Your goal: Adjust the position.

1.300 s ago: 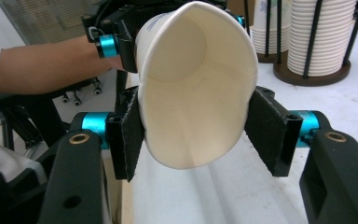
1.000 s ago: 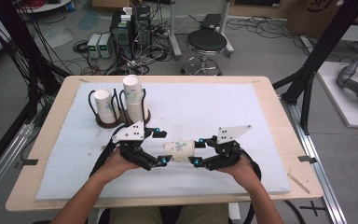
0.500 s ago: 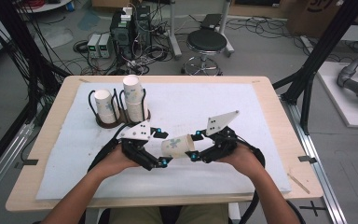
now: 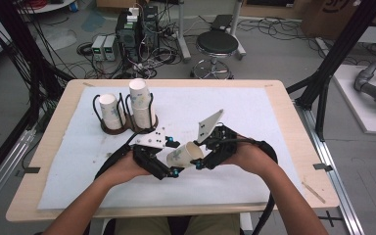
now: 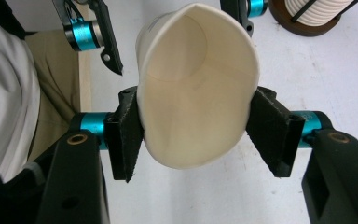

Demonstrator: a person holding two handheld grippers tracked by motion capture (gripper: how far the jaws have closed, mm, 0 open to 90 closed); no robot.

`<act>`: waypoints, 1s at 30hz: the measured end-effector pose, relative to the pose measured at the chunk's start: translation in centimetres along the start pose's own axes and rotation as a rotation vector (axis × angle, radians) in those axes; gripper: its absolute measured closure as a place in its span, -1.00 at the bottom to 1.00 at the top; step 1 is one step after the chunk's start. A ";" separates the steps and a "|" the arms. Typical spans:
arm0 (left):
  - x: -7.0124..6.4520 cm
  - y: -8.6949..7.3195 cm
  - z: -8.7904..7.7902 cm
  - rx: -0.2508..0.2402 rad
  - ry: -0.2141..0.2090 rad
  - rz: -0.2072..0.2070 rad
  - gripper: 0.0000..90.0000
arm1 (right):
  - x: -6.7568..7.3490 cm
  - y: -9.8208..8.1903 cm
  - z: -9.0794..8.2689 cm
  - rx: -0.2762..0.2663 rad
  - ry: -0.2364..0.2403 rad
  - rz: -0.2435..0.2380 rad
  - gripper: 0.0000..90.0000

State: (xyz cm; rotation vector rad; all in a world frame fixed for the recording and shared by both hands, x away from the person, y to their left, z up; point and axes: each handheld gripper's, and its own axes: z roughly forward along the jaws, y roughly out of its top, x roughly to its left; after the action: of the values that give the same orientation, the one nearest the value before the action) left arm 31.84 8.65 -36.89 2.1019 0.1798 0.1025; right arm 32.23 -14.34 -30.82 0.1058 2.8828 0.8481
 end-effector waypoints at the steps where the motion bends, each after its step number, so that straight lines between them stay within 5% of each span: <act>1: 0.0 0.0 0.0 0.002 -0.003 0.000 -0.60 | 0.0 0.3 0.1 0.006 0.003 -0.013 -0.11; 21: 0.1 -0.2 0.9 0.053 -0.031 -0.014 -0.42 | 0.2 2.7 0.5 0.193 0.011 -0.051 -0.15; 30: 0.2 -0.3 1.0 0.068 -0.042 -0.008 -0.27 | 0.2 3.1 0.8 0.206 0.021 -0.064 -0.15</act>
State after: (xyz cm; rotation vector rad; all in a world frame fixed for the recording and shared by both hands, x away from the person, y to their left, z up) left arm 32.19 7.98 -37.66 2.1690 0.1685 0.0485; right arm 32.24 -11.29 -29.81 0.0256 2.9678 0.5432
